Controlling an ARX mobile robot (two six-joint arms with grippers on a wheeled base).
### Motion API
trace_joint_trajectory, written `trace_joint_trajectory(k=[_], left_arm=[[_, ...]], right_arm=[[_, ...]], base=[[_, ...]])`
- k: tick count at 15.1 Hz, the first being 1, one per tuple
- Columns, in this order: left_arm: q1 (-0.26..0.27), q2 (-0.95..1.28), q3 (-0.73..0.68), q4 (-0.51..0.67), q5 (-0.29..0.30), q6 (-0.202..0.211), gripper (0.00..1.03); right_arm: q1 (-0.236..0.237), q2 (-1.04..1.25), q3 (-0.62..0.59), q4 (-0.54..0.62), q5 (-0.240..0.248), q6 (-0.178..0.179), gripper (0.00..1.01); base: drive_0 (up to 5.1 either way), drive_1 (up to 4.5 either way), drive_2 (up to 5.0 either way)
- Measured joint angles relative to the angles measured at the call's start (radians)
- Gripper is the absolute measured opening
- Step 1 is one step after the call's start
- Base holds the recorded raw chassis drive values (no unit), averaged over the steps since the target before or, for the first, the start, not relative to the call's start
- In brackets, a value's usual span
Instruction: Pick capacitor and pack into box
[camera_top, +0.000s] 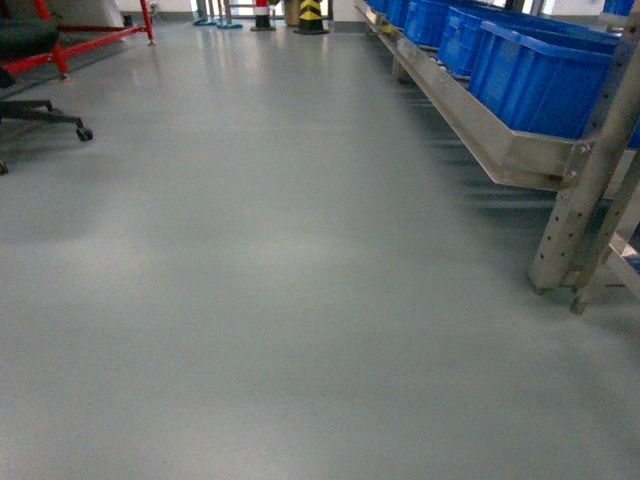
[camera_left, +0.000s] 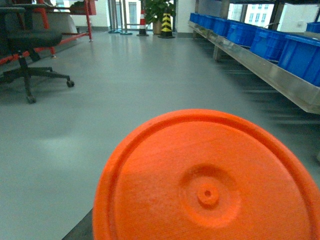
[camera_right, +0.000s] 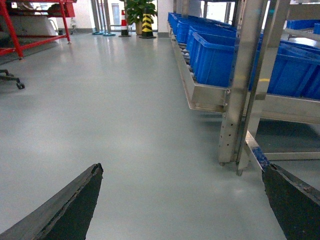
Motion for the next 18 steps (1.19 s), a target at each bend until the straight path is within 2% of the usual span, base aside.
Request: trace_joint_trajectory(k=[18], left_arm=[[0.0, 0.0, 0.0, 0.002, 0.0, 0.0, 0.43]], right_arm=[[0.0, 0.0, 0.0, -0.004, 0.0, 0.0, 0.98]], base=[[-5.0, 2.48, 2.5]])
